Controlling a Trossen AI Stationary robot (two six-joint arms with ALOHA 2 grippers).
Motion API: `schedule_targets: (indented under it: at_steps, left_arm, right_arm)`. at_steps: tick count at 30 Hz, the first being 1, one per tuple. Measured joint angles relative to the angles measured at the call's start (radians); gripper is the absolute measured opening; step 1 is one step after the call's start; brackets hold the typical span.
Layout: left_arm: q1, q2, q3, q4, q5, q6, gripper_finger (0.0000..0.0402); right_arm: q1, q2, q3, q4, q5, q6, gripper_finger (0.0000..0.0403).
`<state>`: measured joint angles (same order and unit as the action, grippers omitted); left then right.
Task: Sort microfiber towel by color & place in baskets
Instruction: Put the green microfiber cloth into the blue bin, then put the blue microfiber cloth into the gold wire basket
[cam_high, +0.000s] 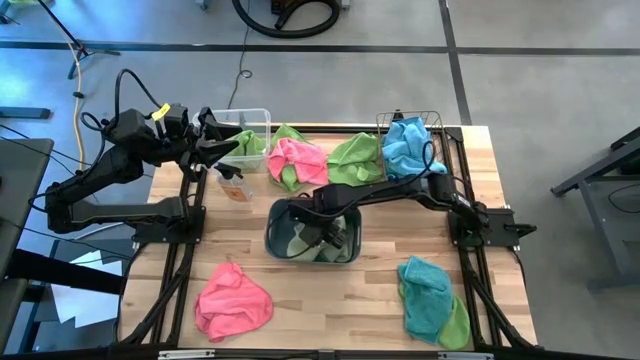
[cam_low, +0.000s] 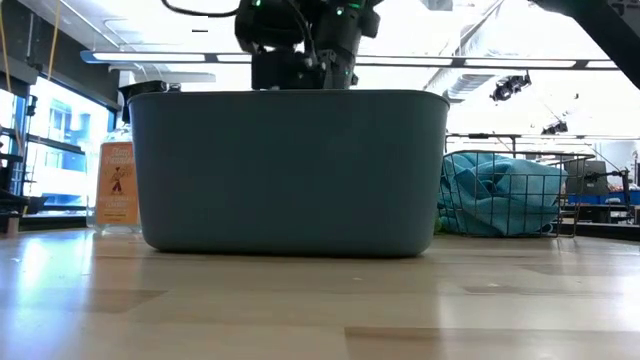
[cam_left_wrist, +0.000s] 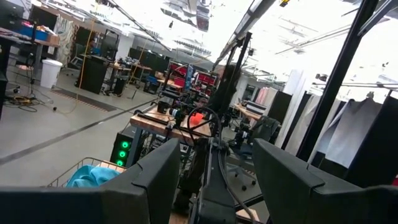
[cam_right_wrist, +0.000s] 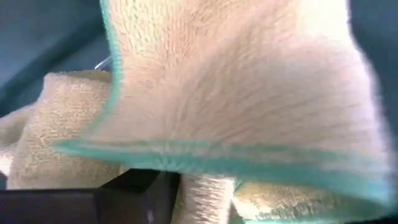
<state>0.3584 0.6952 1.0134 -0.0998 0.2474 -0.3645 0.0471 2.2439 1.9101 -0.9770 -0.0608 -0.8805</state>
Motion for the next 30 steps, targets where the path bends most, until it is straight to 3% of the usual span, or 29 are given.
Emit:
schedule_targets:
  at_steps: [10, 30]
  left_arm:
    - [0.0, 0.0, 0.0, -0.001, 0.001, 0.018, 0.019]
    - [0.0, 0.0, 0.0, -0.001, 0.0, 0.019, 0.019]
  right_arm:
    - [0.0, -0.039, 0.007, -0.141, -0.004, 0.009, 0.0218]
    - [-0.008, -0.224, 0.007, -0.153, 0.011, 0.071, 0.0218]
